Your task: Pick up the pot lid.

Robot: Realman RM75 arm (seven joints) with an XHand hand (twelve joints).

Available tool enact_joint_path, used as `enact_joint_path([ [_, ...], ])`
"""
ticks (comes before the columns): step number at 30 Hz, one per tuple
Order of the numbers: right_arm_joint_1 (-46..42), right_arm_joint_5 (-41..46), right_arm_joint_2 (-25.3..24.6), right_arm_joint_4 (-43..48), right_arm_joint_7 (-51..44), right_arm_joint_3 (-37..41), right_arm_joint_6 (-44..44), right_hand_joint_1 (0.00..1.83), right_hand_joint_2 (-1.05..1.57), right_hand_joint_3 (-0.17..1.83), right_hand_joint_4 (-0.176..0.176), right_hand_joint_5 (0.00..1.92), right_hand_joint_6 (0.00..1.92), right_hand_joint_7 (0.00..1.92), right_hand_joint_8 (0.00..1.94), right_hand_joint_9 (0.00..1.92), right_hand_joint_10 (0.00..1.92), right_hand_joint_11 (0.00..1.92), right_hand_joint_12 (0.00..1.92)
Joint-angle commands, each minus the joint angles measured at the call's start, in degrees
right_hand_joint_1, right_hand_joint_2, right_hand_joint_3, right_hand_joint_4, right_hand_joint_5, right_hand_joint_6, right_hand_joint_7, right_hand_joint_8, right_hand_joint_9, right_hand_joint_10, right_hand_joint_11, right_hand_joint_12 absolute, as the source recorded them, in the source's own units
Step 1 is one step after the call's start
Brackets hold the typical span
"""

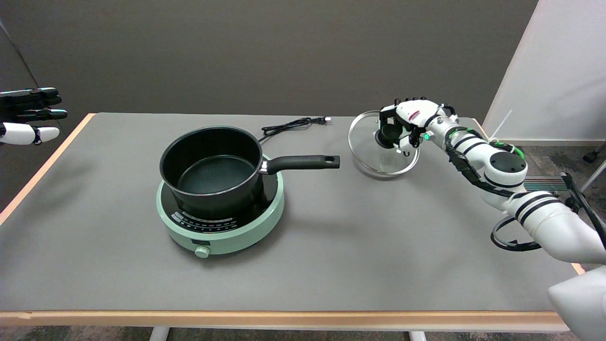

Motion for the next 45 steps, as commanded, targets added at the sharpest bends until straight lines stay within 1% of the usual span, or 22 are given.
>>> enact_joint_path([
  [1,-2.25,4.15,0.07,2.50,0.09,3.45,0.61,1.35,0.88,0.58,0.176,0.55,1.38,0.87,1.34,0.75,1.80,0.60,1.30],
  [12,-2.25,6.08,-0.41,1.50,2.08,3.82,0.45,1.35,0.89,0.59,0.176,0.54,1.42,0.86,1.37,0.74,1.83,0.59,1.35],
  [15,-2.17,8.89,-0.49,1.23,2.16,4.46,0.57,1.35,0.89,0.59,0.176,0.53,1.43,0.85,1.37,0.74,1.84,0.58,1.37],
  [17,-2.17,10.90,-0.49,1.48,2.77,4.91,0.65,1.35,0.88,0.61,0.176,0.51,1.50,0.86,1.36,0.75,1.80,0.54,1.44],
  [21,-2.17,11.50,-0.49,2.95,2.80,5.78,1.53,1.35,0.88,0.62,0.176,0.50,1.51,0.86,1.38,0.74,1.80,0.53,1.48],
  [25,-2.25,13.73,-0.49,4.32,2.80,6.42,2.26,1.35,0.88,0.62,0.176,0.50,1.52,0.85,1.39,0.74,1.81,0.51,1.51],
  [27,-2.20,15.52,-0.49,4.42,2.80,6.65,3.06,1.35,0.90,0.60,0.176,0.51,1.46,0.83,1.41,0.73,1.87,0.55,1.45],
  [28,-2.12,16.27,-0.49,4.42,2.80,6.65,3.48,1.35,0.90,0.60,0.176,0.51,1.46,0.83,1.41,0.73,1.88,0.55,1.46],
  [35,-1.85,22.07,-0.51,4.02,2.34,7.29,5.56,1.35,0.90,0.61,0.176,0.51,1.47,0.82,1.43,0.73,1.89,0.54,1.50],
  [36,-1.77,22.25,-0.49,4.46,2.80,7.19,6.03,1.35,0.89,0.62,0.176,0.48,1.53,0.83,1.42,0.73,1.85,0.50,1.56],
  [38,-1.81,23.65,-0.49,4.88,2.80,7.62,6.85,1.34,0.91,0.61,0.176,0.50,1.48,0.82,1.44,0.73,1.90,0.53,1.52],
  [45,-2.50,27.00,-0.11,8.76,2.80,8.17,8.32,1.34,0.91,0.61,0.176,0.51,1.47,0.81,1.44,0.74,1.90,0.52,1.58],
])
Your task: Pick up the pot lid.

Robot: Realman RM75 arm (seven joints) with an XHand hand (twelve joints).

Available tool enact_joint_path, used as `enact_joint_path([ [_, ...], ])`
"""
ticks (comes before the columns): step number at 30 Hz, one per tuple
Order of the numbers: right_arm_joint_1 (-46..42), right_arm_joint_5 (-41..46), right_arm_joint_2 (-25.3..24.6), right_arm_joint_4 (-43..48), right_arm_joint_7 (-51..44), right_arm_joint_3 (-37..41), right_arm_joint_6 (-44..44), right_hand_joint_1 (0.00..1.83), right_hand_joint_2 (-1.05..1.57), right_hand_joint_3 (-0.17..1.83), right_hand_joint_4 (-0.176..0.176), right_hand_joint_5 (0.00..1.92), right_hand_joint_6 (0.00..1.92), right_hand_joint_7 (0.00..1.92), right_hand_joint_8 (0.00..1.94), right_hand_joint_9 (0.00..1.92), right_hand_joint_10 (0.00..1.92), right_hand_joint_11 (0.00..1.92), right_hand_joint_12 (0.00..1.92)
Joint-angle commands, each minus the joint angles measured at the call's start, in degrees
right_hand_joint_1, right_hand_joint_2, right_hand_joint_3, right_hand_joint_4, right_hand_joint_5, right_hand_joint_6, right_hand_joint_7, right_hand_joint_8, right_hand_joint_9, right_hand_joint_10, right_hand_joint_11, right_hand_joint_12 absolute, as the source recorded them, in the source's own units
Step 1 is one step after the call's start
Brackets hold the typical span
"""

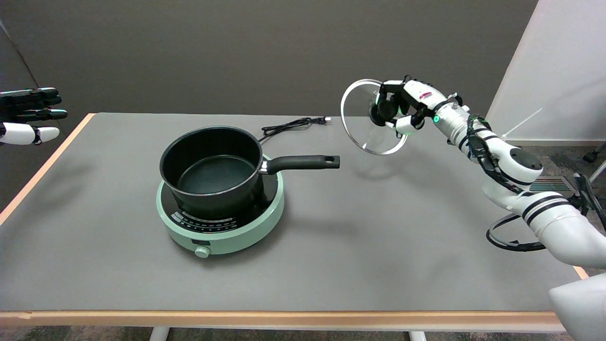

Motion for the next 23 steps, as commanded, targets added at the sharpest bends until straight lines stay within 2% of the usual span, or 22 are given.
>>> enact_joint_path([
  [1,-0.57,9.67,0.45,5.85,0.38,1.82,4.58,1.34,0.91,0.61,0.176,0.51,1.47,0.81,1.44,0.74,1.90,0.52,1.59],
  [3,-0.61,9.67,0.70,7.31,0.38,1.82,4.77,1.35,0.88,0.64,0.176,0.48,1.53,0.83,1.42,0.74,1.85,0.50,1.64],
  [8,0.35,9.67,2.96,10.05,0.38,-0.76,4.54,1.35,0.87,0.65,0.176,0.49,1.52,0.84,1.41,0.76,1.84,0.54,1.63],
  [18,9.78,13.06,8.75,11.20,0.51,-17.59,5.15,1.35,0.86,0.66,0.176,0.51,1.51,0.85,1.40,0.79,1.82,0.56,1.61],
  [23,15.50,13.74,10.01,11.20,1.49,-24.86,6.96,1.35,0.86,0.67,0.176,0.51,1.51,0.85,1.40,0.79,1.82,0.57,1.61],
])
